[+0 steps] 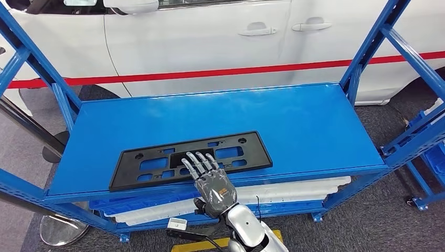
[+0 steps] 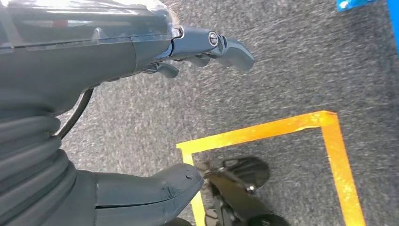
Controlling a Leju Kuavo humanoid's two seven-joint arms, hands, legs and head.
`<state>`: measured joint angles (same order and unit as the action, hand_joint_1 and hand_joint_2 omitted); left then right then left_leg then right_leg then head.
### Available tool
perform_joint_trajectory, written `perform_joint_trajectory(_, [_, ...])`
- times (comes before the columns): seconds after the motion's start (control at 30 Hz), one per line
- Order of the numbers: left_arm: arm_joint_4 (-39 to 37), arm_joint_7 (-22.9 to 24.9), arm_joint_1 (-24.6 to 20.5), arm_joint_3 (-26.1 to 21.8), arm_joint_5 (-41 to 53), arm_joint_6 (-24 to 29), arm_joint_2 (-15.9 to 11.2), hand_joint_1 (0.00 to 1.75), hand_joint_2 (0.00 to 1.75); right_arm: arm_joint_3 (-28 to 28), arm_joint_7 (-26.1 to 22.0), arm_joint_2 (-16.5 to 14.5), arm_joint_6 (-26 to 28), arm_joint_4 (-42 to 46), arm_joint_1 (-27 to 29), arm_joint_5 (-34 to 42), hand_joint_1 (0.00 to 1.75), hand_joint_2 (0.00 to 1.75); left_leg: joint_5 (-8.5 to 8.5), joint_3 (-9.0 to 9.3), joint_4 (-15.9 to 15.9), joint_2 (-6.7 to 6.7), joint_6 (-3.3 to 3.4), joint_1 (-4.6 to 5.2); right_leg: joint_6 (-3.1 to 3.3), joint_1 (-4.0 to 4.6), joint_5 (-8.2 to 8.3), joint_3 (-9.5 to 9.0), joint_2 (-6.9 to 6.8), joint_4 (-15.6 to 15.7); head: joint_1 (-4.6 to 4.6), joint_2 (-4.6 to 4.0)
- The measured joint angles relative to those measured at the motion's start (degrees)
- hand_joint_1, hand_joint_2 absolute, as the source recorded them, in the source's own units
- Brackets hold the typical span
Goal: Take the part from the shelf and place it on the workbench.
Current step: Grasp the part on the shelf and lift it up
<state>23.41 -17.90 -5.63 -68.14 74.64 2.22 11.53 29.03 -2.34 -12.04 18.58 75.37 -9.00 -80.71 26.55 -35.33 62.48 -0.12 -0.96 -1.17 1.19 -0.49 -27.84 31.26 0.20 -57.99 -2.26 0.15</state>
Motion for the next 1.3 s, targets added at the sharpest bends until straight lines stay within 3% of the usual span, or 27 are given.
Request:
perform_joint_trajectory(0.07, [0.0, 0.0, -0.2, 0.0, 0.1, -0.2, -0.1, 0.00, 1.75, -0.3, 0.6, 0.0, -0.4, 0.2, -0.7, 0.1, 0.00, 1.75, -0.88, 1.68, -3.8, -0.06, 0.58, 0.23, -0.59, 0.15, -0.36, -0.03, 0.04, -0.2, 0.00, 0.00])
perform_joint_trajectory(0.2, [0.0, 0.1, -0.3, 0.0, 0.1, -0.2, -0.1, 0.00, 1.75, -0.7, 0.9, 0.0, -0.9, 0.6, -1.8, 0.2, 0.00, 1.75, -0.61, 2.10, -4.5, -0.16, 2.20, 0.11, -1.62, 0.20, -1.32, 0.25, 0.03, -1.2, -0.01, 0.00])
perform_joint_trajectory(0.27, [0.0, 0.1, -0.3, 0.1, 0.1, -0.2, -0.1, 0.00, 1.75, -0.8, 0.9, 0.0, -0.9, 0.7, -2.1, 0.2, 0.00, 1.75, -0.56, 2.47, -4.8, -0.07, 2.92, 0.02, -1.96, 0.10, -4.14, 2.85, 0.01, -6.6, -0.02, 0.00])
perform_joint_trajectory(0.33, [0.0, 0.1, -0.4, 0.1, 0.1, -0.2, -0.2, 0.00, 1.75, -1.0, 0.9, 0.1, -0.9, 0.7, -2.1, 0.2, 0.00, 1.75, -0.33, 2.60, -4.8, -0.04, 3.32, 0.19, -2.11, 0.07, -6.97, 7.24, -0.01, -14.3, -0.02, 0.00])
perform_joint_trajectory(0.37, [0.0, 0.1, -0.3, 0.1, 0.1, -0.2, -0.2, 0.00, 1.75, -1.0, 1.0, 0.2, -0.9, 0.7, -2.0, 0.2, 0.00, 1.75, -0.19, 2.72, -4.8, -0.07, 3.42, 0.28, -2.10, 0.06, -7.09, 8.75, -0.01, -16.5, -0.02, 0.00])
perform_joint_trajectory(0.4, [0.0, 0.2, -0.3, 0.1, 0.1, -0.3, -0.2, 0.00, 1.75, -1.1, 1.1, 0.3, -0.9, 0.7, -2.0, 0.2, 0.00, 1.75, -0.02, 2.92, -4.7, -0.12, 3.45, 0.37, -2.01, 0.07, -6.05, 9.24, -0.02, -16.5, -0.02, 0.00])
perform_joint_trajectory(0.47, [0.0, 0.2, -0.3, 0.1, 0.2, -0.3, -0.2, 0.00, 1.75, -1.4, 1.5, 0.3, -1.0, 0.7, -2.1, 0.3, 0.00, 1.75, 0.44, 3.62, -4.7, -0.25, 3.37, 0.53, -1.48, 0.18, -1.34, 7.03, -0.01, -10.5, -0.02, 0.00])
perform_joint_trajectory(0.53, [0.0, 0.3, -0.3, 0.2, 0.3, -0.3, -0.1, 0.00, 1.75, -1.8, 2.2, 0.4, -1.4, 0.7, -2.4, 0.1, 0.00, 1.75, 0.93, 4.12, -4.6, -0.32, 3.01, 0.77, -0.74, 0.54, 1.74, 4.00, -0.03, -3.5, -0.02, 0.00])
perform_joint_trajectory(0.6, [0.0, 0.3, -0.4, 0.2, 0.4, -0.3, 0.0, 0.00, 1.75, -2.4, 3.1, 0.5, -2.1, 0.7, -2.7, -0.6, 0.00, 1.75, 1.17, 4.13, -4.6, -0.29, 2.46, 0.86, -0.34, 0.86, 1.84, 3.08, 0.00, -1.1, -0.02, 0.00])
perform_joint_trajectory(0.7, [0.1, 0.5, -0.5, 0.5, 1.0, -0.3, -0.1, 0.00, 1.75, -3.8, 5.1, 0.8, -3.6, 0.3, -3.6, -2.9, 0.00, 1.75, 1.93, 3.97, -4.1, -0.19, 1.61, 0.81, 0.14, 0.42, 1.92, 2.71, 0.05, -0.3, -0.02, 0.00])
perform_joint_trajectory(0.77, [0.3, 0.8, -0.7, 0.9, 1.4, -0.3, -0.1, 0.00, 1.75, -5.1, 6.4, 1.0, -4.7, -0.3, -4.8, -4.6, 0.00, 1.75, 4.47, 1.94, 0.4, -0.17, 1.10, 0.66, 0.52, 0.08, 1.99, 2.27, -0.12, 0.3, 0.00, 0.00])
perform_joint_trajectory(0.83, [0.3, 0.9, -0.8, 1.2, 1.6, -0.4, -0.1, 0.00, 1.75, -6.7, 7.7, 1.3, -6.0, -1.0, -6.0, -6.3, 0.00, 1.75, 7.56, -2.08, 8.1, -0.16, 0.69, 0.43, 0.75, 0.10, 1.87, 2.15, -0.24, 0.3, 0.01, 0.00])
perform_joint_trajectory(0.87, [0.3, 0.9, -0.8, 1.3, 1.6, -0.4, -0.2, 0.00, 1.75, -7.6, 8.4, 1.6, -6.8, -1.4, -6.5, -7.2, 0.00, 1.75, 8.12, -3.72, 10.9, -0.15, 0.52, 0.30, 0.75, 0.11, 1.79, 2.08, -0.26, 0.3, 0.01, 0.00])
perform_joint_trajectory(0.9, [0.3, 1.0, -0.8, 1.3, 1.5, -0.4, -0.3, 0.00, 1.75, -8.4, 9.2, 1.9, -7.5, -1.7, -6.8, -7.8, 0.00, 1.75, 7.47, -4.38, 11.5, -0.14, 0.41, 0.20, 0.70, 0.10, 1.68, 1.96, -0.24, 0.2, 0.01, 0.00])
perform_joint_trajectory(0.93, [0.3, 1.1, -0.8, 1.3, 1.5, -0.4, -0.4, 0.00, 1.75, -9.0, 9.9, 2.4, -8.1, -1.9, -7.1, -8.1, 0.00, 1.75, 5.71, -3.89, 9.9, -0.12, 0.36, 0.11, 0.58, 0.06, 1.53, 1.77, -0.21, 0.2, 0.01, 0.00])
perform_joint_trajectory(1.0, [0.3, 1.1, -0.8, 1.3, 1.3, -0.3, -0.7, 0.00, 1.75, -9.7, 11.0, 3.4, -8.9, -2.4, -7.6, -8.2, 0.00, 1.75, 1.35, -0.65, 2.4, -0.09, 0.39, -0.01, 0.14, 0.03, 1.07, 1.38, -0.11, -0.1, 0.01, 0.00])
perform_joint_trajectory(1.03, [0.3, 1.2, -0.8, 1.3, 1.2, -0.3, -0.7, 0.00, 1.75, -9.7, 11.6, 3.9, -9.2, -2.6, -7.7, -8.2, 0.00, 1.75, 0.10, 0.83, -1.0, -0.13, 0.55, 0.07, -0.14, 0.09, 0.84, 1.34, -0.06, -0.3, 0.00, 0.00])
perform_joint_trajectory(1.1, [0.3, 1.2, -0.8, 1.4, 1.1, -0.3, -0.8, 0.00, 1.75, -9.5, 13.1, 4.9, -9.4, -3.1, -7.9, -8.2, 0.00, 1.75, -0.16, 2.00, -3.7, -0.23, 1.03, 0.35, -0.74, 0.24, 0.65, 1.47, -0.03, -0.5, -0.01, 0.00])
perform_joint_trajectory(1.2, [0.3, 1.0, -0.6, 1.5, 1.2, -0.4, -0.7, 0.00, 1.75, -8.5, 15.5, 6.6, -10.1, -4.2, -8.6, -8.2, 0.00, 1.75, -0.35, 2.22, -4.3, -0.20, 2.14, 0.28, -1.58, 0.14, 0.19, 1.59, -0.02, -0.9, -0.01, 0.00])
perform_joint_trajectory(1.23, [0.3, 1.0, -0.7, 1.6, 1.2, -0.4, -0.7, 0.00, 1.75, -8.2, 16.0, 7.2, -10.5, -4.6, -8.9, -8.2, 0.00, 1.75, -0.48, 2.37, -4.6, -0.15, 2.57, 0.17, -1.85, 0.07, -0.72, 2.12, -0.02, -2.2, -0.01, 0.00])
perform_joint_trajectory(1.3, [0.3, 0.9, -0.9, 1.8, 1.1, -0.5, -0.7, 0.00, 1.75, -8.0, 15.9, 8.0, -11.2, -5.4, -9.3, -8.2, 0.00, 1.75, -0.56, 2.55, -4.8, -0.06, 3.17, 0.13, -2.26, -0.06, -4.00, 4.96, -0.04, -8.3, -0.02, 0.00])
